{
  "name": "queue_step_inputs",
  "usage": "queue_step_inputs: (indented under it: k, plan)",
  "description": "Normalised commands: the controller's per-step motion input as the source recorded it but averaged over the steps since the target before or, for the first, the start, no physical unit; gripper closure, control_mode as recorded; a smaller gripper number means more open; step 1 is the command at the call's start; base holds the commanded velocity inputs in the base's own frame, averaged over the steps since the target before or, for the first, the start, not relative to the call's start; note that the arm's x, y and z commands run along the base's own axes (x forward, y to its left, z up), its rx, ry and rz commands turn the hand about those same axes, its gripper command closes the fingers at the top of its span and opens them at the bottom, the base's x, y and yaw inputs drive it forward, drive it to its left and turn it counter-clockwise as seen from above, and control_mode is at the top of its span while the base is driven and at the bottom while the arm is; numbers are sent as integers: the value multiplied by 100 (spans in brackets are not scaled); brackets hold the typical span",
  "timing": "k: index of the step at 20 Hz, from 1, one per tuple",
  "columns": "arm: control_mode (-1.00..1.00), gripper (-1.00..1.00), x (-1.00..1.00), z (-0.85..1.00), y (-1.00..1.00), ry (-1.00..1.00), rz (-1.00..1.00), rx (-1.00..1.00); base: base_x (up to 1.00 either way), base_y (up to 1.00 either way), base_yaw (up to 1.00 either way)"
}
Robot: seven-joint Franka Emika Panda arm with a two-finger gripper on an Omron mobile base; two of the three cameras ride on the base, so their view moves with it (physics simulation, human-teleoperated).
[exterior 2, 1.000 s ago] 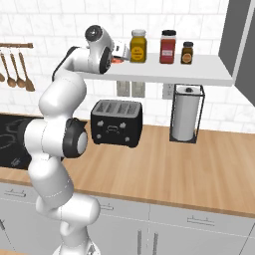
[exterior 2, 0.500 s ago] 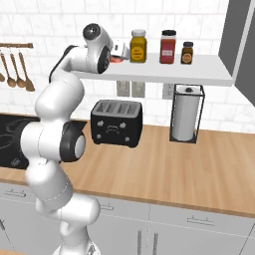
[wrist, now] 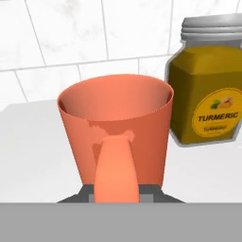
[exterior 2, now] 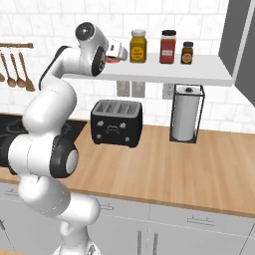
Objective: Gather all objects into one cabinet and sort the glasses and bowls to opposite sides.
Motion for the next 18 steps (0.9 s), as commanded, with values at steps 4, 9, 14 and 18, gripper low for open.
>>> queue_step_inputs:
  k: [4,9,14,18]
  plan:
    - [-100,100,-45,0,-4,0,0,0,0,0,0]
    - [-100,100,-36,0,0,0,0,0,0,0,0]
    - [-100,100,-50,6,-6,2,0,0,0,0,0]
    - [-100,100,-71,2,-4,1,0,0,0,0,0]
